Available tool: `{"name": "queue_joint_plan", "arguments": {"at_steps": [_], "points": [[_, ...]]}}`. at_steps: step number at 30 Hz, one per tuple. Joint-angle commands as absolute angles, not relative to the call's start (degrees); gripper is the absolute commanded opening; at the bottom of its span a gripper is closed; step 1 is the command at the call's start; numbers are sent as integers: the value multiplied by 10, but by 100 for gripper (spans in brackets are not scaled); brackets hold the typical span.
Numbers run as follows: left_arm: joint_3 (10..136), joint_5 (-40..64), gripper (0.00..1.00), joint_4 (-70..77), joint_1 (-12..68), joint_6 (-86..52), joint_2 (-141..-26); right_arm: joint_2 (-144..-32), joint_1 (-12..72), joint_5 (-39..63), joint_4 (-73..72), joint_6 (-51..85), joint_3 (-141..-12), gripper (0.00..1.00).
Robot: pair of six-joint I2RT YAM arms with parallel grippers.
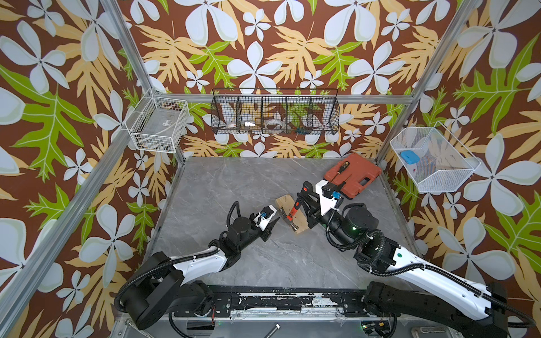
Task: Use a claw hammer to pull out a nail
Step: Pick up the nail with the hammer.
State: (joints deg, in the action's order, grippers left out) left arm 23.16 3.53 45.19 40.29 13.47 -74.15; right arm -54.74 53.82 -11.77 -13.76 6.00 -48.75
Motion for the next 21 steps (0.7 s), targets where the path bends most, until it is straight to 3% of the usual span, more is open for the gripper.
{"name": "queue_joint_plan", "arguments": {"at_steps": [1,11,21], "points": [[233,36,35,488,406,177,-748,-541,539,-100,-191,66,-488,0],[236,3,38,484,409,189,-766,-538,539,-81,-199,65,-486,0],[236,6,25,496,409,192,-781,-531,539,-83,-203,63,-476,0]]}}
